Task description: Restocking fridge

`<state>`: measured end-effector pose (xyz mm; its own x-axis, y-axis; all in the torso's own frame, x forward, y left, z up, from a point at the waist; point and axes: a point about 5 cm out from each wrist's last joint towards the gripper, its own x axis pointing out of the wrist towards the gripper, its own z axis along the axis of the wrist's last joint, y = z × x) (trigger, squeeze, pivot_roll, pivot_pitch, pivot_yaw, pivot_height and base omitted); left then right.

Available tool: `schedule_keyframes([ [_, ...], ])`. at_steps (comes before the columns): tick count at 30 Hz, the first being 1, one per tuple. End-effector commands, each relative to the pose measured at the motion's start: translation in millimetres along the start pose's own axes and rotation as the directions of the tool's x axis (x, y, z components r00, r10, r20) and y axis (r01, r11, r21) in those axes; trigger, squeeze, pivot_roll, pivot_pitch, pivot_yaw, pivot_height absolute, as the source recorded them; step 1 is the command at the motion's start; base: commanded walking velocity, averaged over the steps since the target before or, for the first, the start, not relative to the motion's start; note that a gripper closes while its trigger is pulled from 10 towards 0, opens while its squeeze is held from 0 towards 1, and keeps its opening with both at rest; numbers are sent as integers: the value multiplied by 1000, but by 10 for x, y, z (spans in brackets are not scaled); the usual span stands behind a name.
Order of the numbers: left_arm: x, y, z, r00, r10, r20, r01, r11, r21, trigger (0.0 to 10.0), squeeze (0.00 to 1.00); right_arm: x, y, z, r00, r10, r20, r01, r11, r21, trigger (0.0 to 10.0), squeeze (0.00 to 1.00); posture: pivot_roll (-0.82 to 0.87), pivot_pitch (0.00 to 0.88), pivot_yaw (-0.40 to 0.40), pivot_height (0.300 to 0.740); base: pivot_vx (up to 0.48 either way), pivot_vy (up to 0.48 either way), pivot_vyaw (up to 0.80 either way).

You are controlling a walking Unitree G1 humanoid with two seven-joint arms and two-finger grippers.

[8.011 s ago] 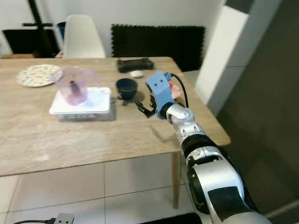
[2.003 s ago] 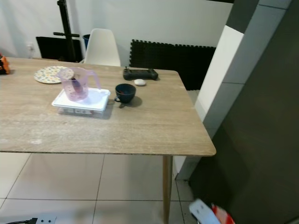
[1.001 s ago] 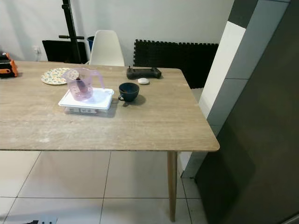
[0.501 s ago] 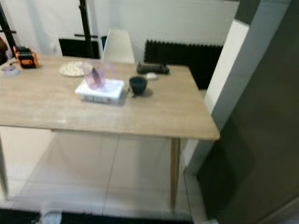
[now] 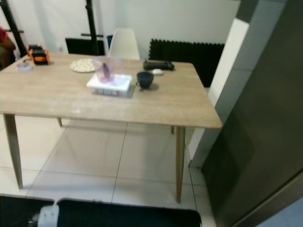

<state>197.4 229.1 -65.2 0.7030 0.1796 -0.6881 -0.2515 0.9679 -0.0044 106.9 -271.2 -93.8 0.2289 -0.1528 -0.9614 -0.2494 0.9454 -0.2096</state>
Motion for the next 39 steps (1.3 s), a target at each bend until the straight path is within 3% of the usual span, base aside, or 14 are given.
schedule_keyframes([
  [1,65,-107,351,986,-66,153,78,994,-73,10000,0,-4,-25,-8,1000,-7,2,7,1000,-4,10000,0,-64,18,-74,740,0,0,0],
  [2,65,-107,351,986,-66,153,78,994,-73,10000,0,-4,-25,-8,1000,-7,2,7,1000,-4,10000,0,-64,18,-74,740,0,0,0],
  [5,97,-258,802,928,-180,326,218,972,-83,10000,0,-5,-23,-31,1000,-4,-2,4,1000,-10,10000,0,-61,28,-74,740,0,0,0],
  [8,92,-338,952,895,-239,377,278,959,-50,10000,0,-4,-14,-44,1000,-2,-4,2,1000,-12,10000,0,-62,31,-69,740,0,0,0],
  [16,94,-422,995,880,-293,374,309,951,20,10000,0,3,26,-31,1000,5,-1,-5,1000,-11,10000,0,-57,23,-58,740,0,0,0],
  [18,94,-439,940,885,-307,350,312,949,44,10000,0,5,34,-21,1000,7,1,-7,1000,-10,10000,0,-57,22,-56,740,0,0,0],
  [23,57,-346,307,956,-274,102,262,958,114,10000,0,0,7,-36,1000,1,-6,-1,1000,1,10000,0,-40,16,-52,740,0,0,0],
  [25,42,-324,205,965,-255,65,247,963,111,10000,0,-5,-20,-45,1000,-3,-9,3,1000,5,10000,0,-32,19,-45,740,0,0,0],
  [27,-13,-229,-44,978,-207,-27,208,968,140,10000,0,-20,-105,-60,1000,-26,-14,26,999,22,10000,0,-17,14,-38,740,0,0,0],
  [28,-13,-229,-44,978,-207,-27,208,968,140,10000,0,-20,-105,-60,1000,-26,-14,26,999,22,10000,0,-17,14,-38,740,0,0,0],
  [29,-90,-47,-280,985,-130,-113,151,967,207,10000,0,-44,-228,-30,998,-65,-7,66,996,58,10000,0,-4,12,-25,740,0,0,0],
  [32,-114,31,-332,986,-98,-132,127,964,232,10000,0,-53,-269,-8,997,-80,-1,80,994,70,10000,0,-6,14,-22,740,0,0,0],
  [35,-145,301,-320,992,10,-126,31,947,321,10000,0,-51,-266,121,995,-84,45,79,991,112,10000,0,-4,9,-33,740,0,0,0],
  [39,-142,477,-221,992,87,-95,-44,920,389,10000,0,-33,-179,194,997,-54,53,51,996,68,10000,0,-7,24,-44,740,0,0,0],
])
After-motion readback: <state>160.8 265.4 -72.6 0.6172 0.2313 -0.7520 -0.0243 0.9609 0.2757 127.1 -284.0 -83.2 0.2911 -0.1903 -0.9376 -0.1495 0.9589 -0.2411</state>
